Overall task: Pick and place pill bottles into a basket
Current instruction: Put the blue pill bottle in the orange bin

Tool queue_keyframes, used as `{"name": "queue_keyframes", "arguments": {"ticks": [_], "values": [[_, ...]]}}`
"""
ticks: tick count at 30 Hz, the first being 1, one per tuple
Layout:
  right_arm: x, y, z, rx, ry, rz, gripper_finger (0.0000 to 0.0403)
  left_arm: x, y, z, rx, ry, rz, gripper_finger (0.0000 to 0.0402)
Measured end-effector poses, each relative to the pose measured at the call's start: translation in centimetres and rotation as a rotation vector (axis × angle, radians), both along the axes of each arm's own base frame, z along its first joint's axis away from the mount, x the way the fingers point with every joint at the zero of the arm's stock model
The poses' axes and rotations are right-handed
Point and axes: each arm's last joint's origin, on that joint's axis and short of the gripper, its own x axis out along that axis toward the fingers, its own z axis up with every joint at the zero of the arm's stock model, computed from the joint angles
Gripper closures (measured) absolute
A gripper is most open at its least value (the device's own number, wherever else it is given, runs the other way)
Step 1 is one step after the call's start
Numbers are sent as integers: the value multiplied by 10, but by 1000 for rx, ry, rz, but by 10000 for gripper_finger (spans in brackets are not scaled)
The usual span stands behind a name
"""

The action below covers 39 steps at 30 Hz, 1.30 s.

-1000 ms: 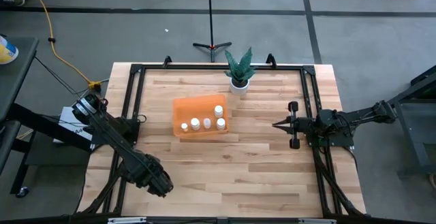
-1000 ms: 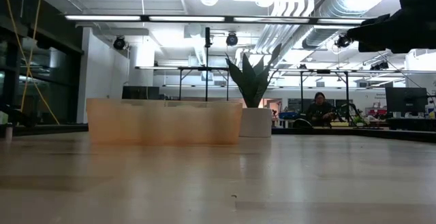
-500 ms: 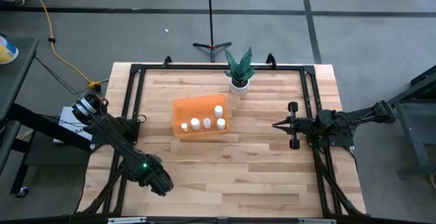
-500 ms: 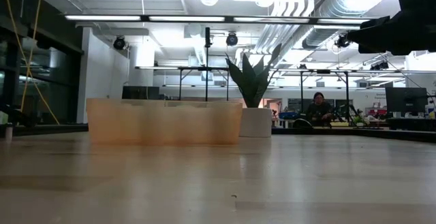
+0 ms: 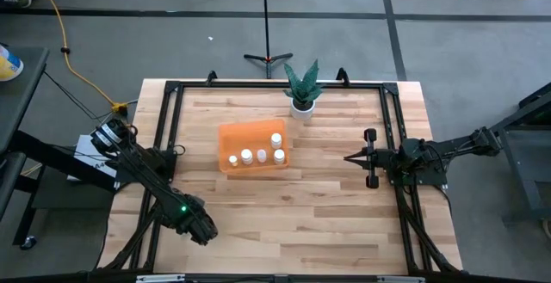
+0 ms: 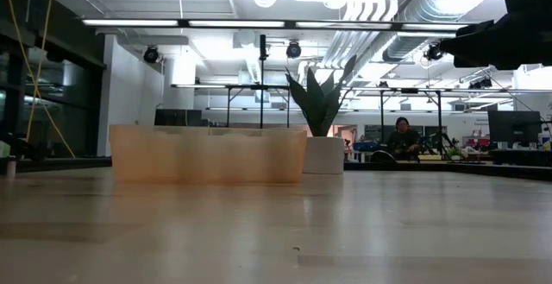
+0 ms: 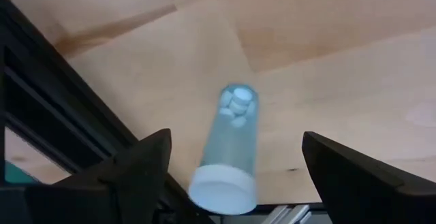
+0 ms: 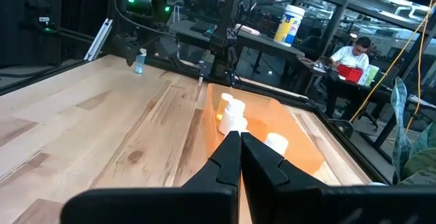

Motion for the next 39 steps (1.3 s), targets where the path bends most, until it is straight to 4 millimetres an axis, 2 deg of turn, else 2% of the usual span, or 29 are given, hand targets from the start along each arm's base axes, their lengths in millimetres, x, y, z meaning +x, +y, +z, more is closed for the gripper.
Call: {"name": "queue_keyframes", "arguments": {"ticks": [5,26,39], "values": [[0,0,0,0,1,0,397,-2,-1,-1,-4,6,-7,51],[0,0,0,0,0,0,400,0,-1,-1,-12,-22,-29,159],[0,0,0,0,1,0,396,1,-3,-1,-45,-40,-71,205]]}}
